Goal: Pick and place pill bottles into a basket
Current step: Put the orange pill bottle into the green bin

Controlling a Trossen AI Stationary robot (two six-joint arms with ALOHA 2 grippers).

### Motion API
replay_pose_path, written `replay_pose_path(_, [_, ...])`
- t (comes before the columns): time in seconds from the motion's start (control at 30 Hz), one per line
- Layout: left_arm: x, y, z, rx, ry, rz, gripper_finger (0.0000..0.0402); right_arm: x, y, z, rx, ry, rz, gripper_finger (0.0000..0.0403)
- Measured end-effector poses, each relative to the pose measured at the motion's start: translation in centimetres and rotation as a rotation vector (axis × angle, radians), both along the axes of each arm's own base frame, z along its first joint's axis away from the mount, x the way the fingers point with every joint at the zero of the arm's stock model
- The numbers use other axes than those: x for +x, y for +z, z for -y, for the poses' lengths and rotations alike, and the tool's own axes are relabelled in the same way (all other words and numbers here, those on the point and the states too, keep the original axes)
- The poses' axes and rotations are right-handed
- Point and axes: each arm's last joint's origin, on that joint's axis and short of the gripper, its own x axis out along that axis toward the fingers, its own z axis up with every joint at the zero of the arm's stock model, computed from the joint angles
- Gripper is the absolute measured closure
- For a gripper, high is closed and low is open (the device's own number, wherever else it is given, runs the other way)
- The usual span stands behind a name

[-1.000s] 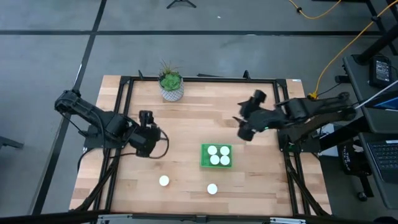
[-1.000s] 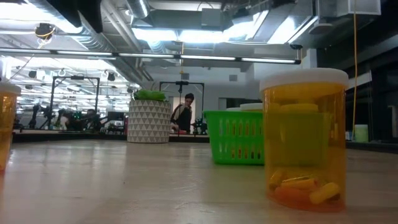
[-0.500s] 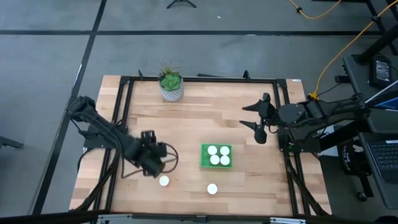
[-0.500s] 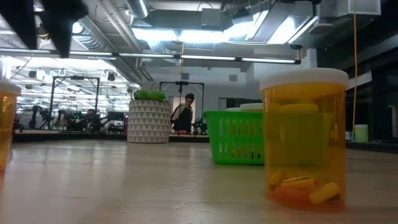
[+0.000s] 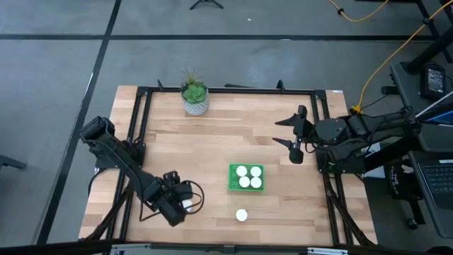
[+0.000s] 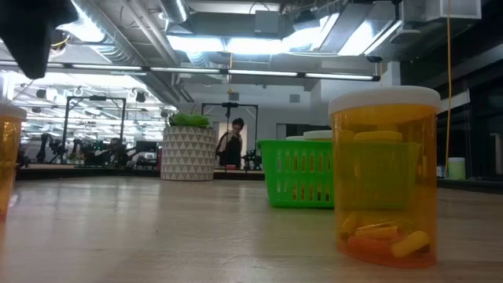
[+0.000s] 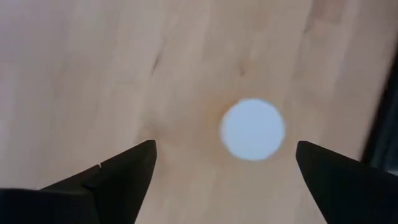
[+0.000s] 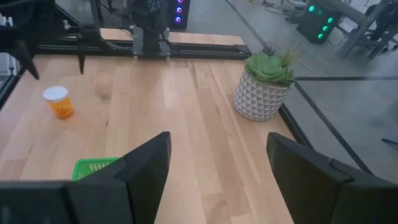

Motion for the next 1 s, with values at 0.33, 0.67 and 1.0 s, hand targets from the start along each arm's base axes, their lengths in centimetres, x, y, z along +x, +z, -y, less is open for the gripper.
replay_pose_path(0.33, [0.7,-1.0,0.7,0.014,-0.041,0.014,0.0004,0.3,-0.2,-0.1,0.002,-0.002,-0.012,0.0136])
replay_pose_path(0.67, [1.9,-3.1,2.0,-0.022,-0.043,0.019,0.0002,1.1,-0.8,-0.3,-0.031,0.011,-0.052,0.0136])
replay_pose_path(1.0, [1.1,-5.8,2.5,-0.066,0.012,0.015,0.0001,1.1,-0.8,-0.3,-0.022,0.025,-0.052,0.0136])
